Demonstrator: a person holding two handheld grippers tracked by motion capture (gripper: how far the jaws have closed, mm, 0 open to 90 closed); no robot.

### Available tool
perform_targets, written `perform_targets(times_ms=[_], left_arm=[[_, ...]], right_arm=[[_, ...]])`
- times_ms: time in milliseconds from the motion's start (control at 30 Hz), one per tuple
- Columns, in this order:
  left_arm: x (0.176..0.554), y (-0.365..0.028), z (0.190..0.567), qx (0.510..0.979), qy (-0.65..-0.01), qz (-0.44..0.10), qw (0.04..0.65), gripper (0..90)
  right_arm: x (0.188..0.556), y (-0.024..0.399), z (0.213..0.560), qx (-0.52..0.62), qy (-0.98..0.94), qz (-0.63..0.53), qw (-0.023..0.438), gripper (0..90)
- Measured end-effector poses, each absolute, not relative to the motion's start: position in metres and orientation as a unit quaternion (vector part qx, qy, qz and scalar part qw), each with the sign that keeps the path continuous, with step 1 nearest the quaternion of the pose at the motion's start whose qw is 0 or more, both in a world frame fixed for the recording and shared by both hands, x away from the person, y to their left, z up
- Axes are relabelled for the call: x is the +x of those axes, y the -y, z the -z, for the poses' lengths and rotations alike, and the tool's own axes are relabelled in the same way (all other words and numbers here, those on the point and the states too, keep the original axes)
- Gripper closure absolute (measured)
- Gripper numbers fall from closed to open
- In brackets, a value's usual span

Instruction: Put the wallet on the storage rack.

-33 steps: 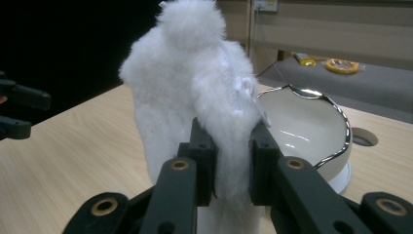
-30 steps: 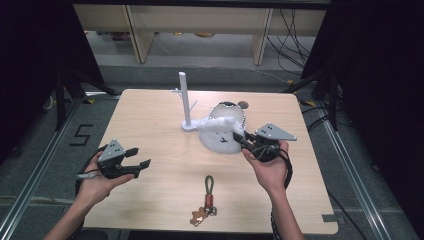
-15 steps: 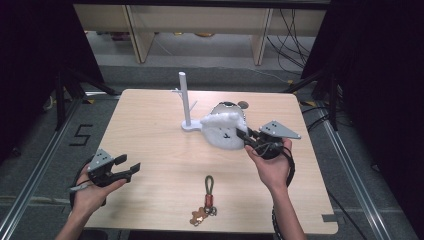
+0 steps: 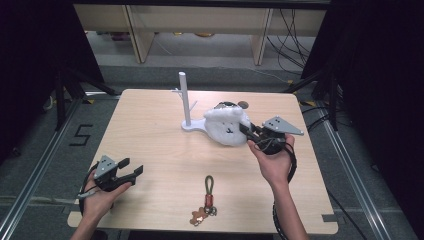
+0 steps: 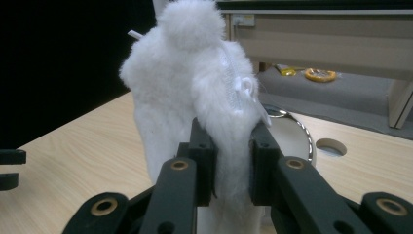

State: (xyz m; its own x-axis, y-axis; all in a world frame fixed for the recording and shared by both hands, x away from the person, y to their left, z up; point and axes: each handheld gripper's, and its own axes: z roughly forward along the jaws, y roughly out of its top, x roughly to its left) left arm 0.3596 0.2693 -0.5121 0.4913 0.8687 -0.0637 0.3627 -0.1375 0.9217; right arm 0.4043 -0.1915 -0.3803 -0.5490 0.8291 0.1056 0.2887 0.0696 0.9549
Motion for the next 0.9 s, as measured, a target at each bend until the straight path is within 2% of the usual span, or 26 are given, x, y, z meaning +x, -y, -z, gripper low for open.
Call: perform_targets(times_ms=[900], left_arm=[[0.357,-0.268,0.519,0.703,-0.444,-0.263,0.489,34.6]], right_arm=[[0.44,0.202,0.378,0.441,-0.668,-0.537,0.268,77.4]])
